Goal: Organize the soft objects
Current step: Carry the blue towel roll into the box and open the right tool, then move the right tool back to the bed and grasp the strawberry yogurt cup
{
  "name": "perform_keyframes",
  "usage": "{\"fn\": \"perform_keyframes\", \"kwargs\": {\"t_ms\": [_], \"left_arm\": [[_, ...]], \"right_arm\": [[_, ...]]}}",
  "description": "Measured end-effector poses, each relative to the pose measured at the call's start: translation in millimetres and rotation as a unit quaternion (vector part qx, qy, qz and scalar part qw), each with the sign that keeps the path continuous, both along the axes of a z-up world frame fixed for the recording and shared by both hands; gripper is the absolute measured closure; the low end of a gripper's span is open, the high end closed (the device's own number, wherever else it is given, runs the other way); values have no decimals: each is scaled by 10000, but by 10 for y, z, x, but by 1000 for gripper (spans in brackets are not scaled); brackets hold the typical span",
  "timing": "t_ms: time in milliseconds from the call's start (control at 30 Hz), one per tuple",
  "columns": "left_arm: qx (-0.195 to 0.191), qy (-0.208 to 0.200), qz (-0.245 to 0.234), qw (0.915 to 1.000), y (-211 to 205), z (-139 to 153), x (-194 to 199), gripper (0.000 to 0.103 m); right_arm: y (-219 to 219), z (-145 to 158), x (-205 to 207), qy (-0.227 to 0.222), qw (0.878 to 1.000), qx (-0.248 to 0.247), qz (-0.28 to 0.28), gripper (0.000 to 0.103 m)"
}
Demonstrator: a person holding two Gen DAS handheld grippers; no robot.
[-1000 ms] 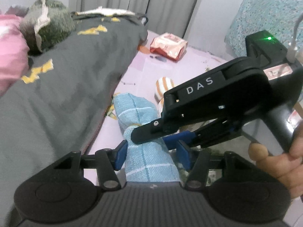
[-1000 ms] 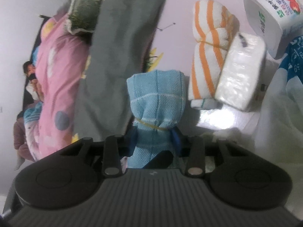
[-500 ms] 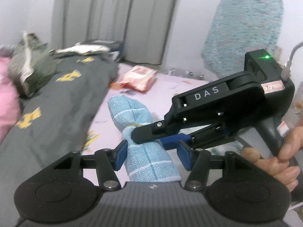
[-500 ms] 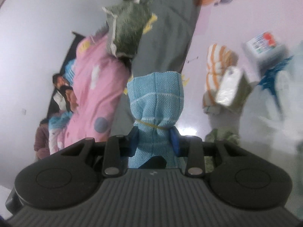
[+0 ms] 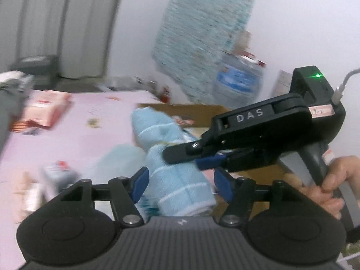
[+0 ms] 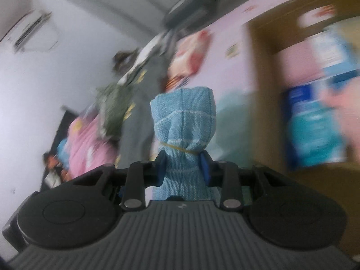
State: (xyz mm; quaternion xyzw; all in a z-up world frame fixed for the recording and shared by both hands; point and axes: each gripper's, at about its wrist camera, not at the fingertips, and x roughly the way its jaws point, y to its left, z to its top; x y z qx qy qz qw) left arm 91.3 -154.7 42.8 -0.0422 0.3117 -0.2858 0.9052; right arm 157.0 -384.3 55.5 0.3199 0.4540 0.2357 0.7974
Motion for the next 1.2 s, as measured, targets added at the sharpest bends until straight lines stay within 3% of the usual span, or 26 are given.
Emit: {"fn": "perform_keyframes", "kwargs": {"t_ms": [167, 333, 567, 700, 833, 1000, 1200], "left_arm": [[3, 110, -106, 9999, -138, -95, 23, 37], [30, 219, 110, 9997, -22, -142, 94, 37], [155, 345, 491, 9981, 234, -181, 93, 37], [163, 429, 708, 9964, 377, -224, 80, 37], [189, 493, 885, 9947, 512, -276, 66, 37], [215, 507, 1059, 9929, 653, -323, 37, 37], [283, 478, 1275, 9903, 818, -341, -26, 37]], "right_arm": [[-791, 23, -117, -64, 9952, -573, -784, 73], [-1375, -48, -93, -11, 9789, -1547, -1334, 73], [-1512, -387, 130, 178, 9469, -2888, -1401, 73], [-1467, -587, 287, 267, 9309, -3375, -1370, 71], [-1410, -642, 320, 136, 9247, -3562, -1336, 66], [-1373, -497, 253, -95, 9204, -3636, -1437, 62], [-1304, -243, 50, -342, 9353, -3136, -1604, 62]]}}
